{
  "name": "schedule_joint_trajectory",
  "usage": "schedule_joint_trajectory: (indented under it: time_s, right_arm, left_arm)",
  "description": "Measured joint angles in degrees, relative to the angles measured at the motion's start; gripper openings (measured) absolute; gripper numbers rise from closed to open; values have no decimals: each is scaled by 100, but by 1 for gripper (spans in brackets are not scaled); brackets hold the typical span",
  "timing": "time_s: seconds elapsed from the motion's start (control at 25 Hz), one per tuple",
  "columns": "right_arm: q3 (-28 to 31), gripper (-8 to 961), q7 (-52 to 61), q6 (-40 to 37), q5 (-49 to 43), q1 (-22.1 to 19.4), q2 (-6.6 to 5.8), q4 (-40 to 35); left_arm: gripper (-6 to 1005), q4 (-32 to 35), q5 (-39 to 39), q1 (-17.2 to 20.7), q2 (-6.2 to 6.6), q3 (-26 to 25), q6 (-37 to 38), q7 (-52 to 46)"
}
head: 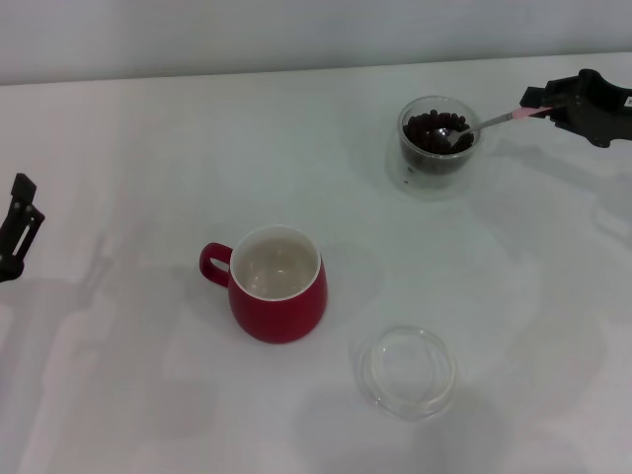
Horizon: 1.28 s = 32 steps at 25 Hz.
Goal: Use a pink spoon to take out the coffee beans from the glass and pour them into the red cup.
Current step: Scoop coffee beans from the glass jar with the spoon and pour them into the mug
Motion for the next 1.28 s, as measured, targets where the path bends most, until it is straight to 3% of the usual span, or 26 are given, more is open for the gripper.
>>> schedule_joint_trajectory:
  time_s: [0.92,1.28]
  right_arm:
    - [222,185,203,-326,45,408,-400,989]
    - [265,186,385,-308,46,463,-449,1040]
  left_arm:
    - [871,-61,-7,-17,0,0,1,0]
    - [872,-62,-9,-26,0,0,1,0]
